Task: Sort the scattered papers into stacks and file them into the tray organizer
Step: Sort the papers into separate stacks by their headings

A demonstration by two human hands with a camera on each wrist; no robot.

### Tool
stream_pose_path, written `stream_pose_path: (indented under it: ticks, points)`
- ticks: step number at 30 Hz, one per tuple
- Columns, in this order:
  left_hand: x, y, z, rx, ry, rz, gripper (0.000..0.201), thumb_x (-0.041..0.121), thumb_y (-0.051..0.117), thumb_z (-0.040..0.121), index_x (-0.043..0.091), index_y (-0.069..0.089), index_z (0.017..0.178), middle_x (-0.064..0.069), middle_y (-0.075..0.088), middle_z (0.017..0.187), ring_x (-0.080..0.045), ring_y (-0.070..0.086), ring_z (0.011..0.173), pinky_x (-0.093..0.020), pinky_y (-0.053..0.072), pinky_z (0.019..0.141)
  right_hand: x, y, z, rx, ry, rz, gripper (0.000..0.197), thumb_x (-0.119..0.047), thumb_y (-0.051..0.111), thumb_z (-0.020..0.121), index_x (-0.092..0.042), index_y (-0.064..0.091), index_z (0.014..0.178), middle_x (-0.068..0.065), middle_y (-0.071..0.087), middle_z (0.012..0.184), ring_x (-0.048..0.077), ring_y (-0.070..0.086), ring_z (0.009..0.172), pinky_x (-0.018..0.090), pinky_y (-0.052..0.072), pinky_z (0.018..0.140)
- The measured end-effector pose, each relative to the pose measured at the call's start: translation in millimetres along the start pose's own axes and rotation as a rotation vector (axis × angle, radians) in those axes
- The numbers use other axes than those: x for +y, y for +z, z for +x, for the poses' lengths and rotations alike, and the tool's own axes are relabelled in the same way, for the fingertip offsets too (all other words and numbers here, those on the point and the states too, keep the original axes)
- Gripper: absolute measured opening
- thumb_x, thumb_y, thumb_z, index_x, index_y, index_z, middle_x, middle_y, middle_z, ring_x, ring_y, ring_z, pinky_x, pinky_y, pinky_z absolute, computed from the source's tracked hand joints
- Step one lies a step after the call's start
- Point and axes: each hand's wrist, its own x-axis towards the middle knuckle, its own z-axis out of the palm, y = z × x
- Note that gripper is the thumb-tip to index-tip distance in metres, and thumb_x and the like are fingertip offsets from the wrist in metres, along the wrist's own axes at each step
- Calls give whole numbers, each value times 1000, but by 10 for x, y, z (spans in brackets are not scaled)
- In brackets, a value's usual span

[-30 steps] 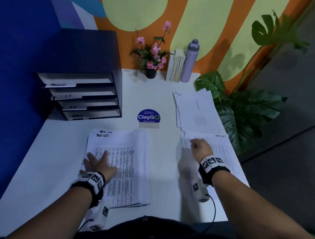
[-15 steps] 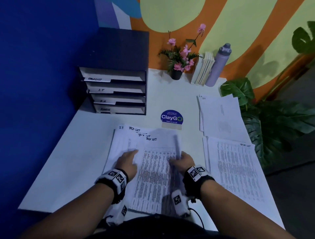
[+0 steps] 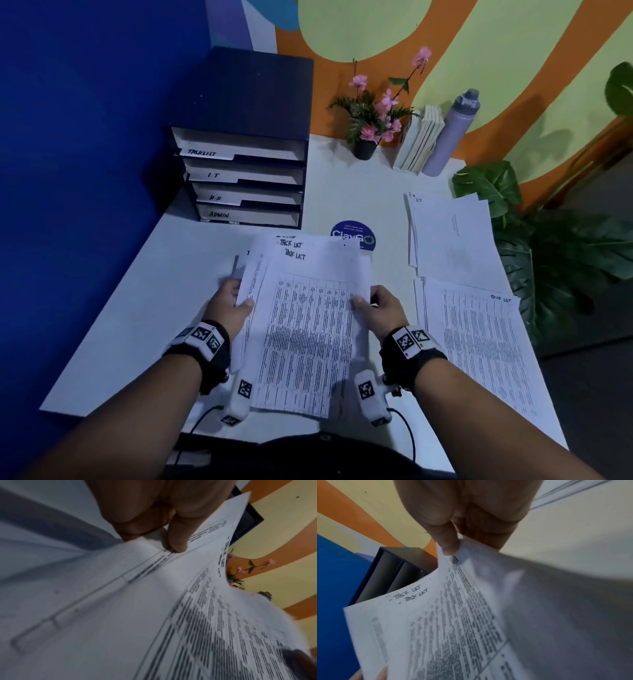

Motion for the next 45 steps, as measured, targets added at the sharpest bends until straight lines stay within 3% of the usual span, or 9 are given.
stream_pose_path:
  ticks: [5, 11, 17, 23, 30, 33, 36, 41, 45]
  points:
    - [28, 4, -17, 46, -18, -28, 29, 15, 60, 89, 20, 60, 117, 3, 67, 105, -22, 62, 97, -32, 46, 90, 93, -92, 64, 10, 26, 25, 29, -18, 64, 86, -16, 44, 65, 3, 49, 58, 17, 43, 56, 27, 37, 55]
    - [93, 62, -31, 16, 41, -98, 28, 12, 64, 88, 16, 64, 116, 3, 67, 101, -18, 63, 95, -24, 44, 85, 124, -108, 96, -27, 39, 99, 17, -30, 65, 80, -18, 67, 92, 10, 74, 88, 28, 66, 79, 43, 56, 76]
    - [86, 27, 3, 85, -1, -62, 26, 17, 61, 91, 16, 63, 117, 3, 65, 102, -18, 58, 93, -27, 42, 86, 152, -217, 168, 87, 53, 61, 7, -21, 64, 81, -27, 68, 81, 14, 71, 84, 29, 64, 74, 56, 57, 73]
    - [111, 35, -31, 57, 33, -93, 28, 15, 69, 84, 21, 64, 111, 5, 68, 99, -15, 63, 90, -27, 47, 84, 14, -191, 50, 20, 9, 203, 30, 5, 55, 89, -20, 67, 101, 6, 71, 91, 17, 60, 72, 33, 49, 71]
    - [162, 53, -63, 49, 66, -104, 24, 27, 61, 91, 24, 64, 114, 10, 67, 103, -13, 62, 95, -23, 43, 82, 3, -153, 49, 55, -9, 186, 35, -8, 63, 85, -38, 54, 101, 8, 63, 89, 31, 62, 77, 49, 55, 77]
    - [185, 109, -58, -11, 41, -101, 29, 29, 49, 98, 21, 60, 122, 3, 66, 112, -17, 61, 99, -26, 42, 86, -3, -174, 34, 14, 15, 160, 42, -15, 64, 87, -38, 45, 117, 2, 57, 96, 22, 60, 82, 42, 54, 82]
    - [204, 215, -65, -125, 44, -69, 32, 41, 49, 96, 21, 62, 118, 4, 67, 114, -18, 63, 106, -29, 47, 92, -7, -145, 10, -13, 45, 72, 23, -30, 69, 79, -21, 50, 87, 13, 58, 83, 25, 58, 73, 47, 55, 68]
    - [125, 230, 3, -54, 30, 201, 56, 61, 32, 92, 25, 55, 128, 4, 55, 127, -24, 52, 120, -29, 36, 103, 11, -210, 16, 58, 68, -82, 37, -19, 65, 84, -18, 31, 71, 2, 35, 69, 17, 36, 61, 29, 35, 56]
    - [-154, 104, 74, 10, -100, 642, 61, 53, 64, 78, 30, 46, 131, -9, 39, 138, -34, 44, 123, -41, 39, 104, 127, -234, -10, 89, 123, -61, 27, -7, 70, 80, -12, 45, 70, 8, 54, 67, 20, 53, 61, 35, 51, 58]
